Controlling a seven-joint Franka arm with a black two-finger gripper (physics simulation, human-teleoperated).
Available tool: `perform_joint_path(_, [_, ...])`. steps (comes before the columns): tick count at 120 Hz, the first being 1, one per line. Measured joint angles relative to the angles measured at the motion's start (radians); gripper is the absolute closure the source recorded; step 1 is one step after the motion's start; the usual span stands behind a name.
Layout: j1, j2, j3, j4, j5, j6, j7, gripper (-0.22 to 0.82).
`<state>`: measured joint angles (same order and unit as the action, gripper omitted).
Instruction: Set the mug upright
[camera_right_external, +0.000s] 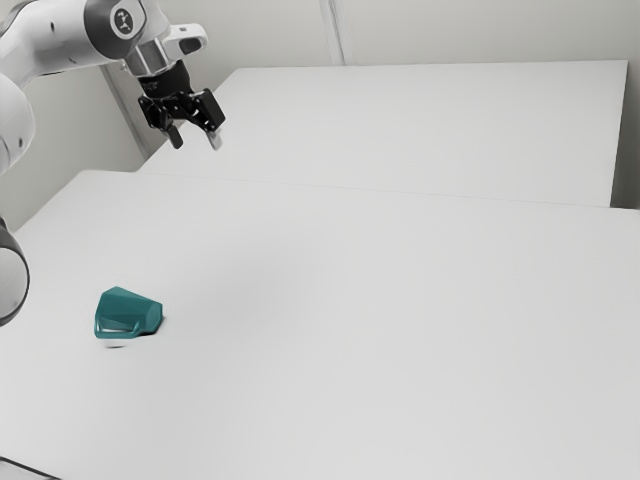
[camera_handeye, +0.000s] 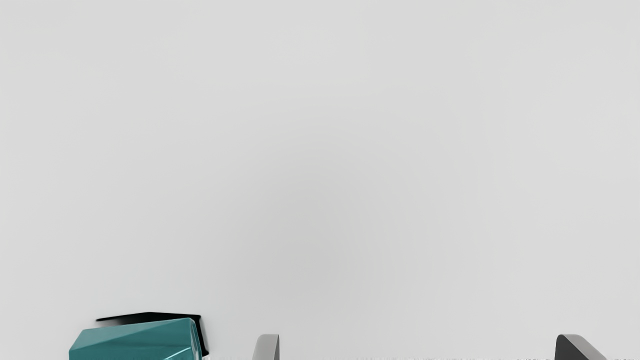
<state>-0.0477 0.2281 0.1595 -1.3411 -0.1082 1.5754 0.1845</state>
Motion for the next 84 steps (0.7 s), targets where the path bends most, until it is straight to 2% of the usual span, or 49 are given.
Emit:
perform_joint_path(36, [0.001,-0.008,0.001,-0.010,-0.001,-0.004,0.015,0.00])
perform_joint_path(48, [0.001,-0.079,0.011,-0.086,-0.002,-0.004,0.018,0.00])
perform_joint_path(62, [-0.008,-0.124,0.103,-0.112,-0.015,-0.025,0.035,0.00])
perform_joint_path(76, [0.081,-0.141,0.153,-0.150,-0.095,-0.053,0.091,0.00])
perform_joint_path(84, [0.083,-0.155,0.221,-0.210,-0.155,-0.070,0.129,0.00])
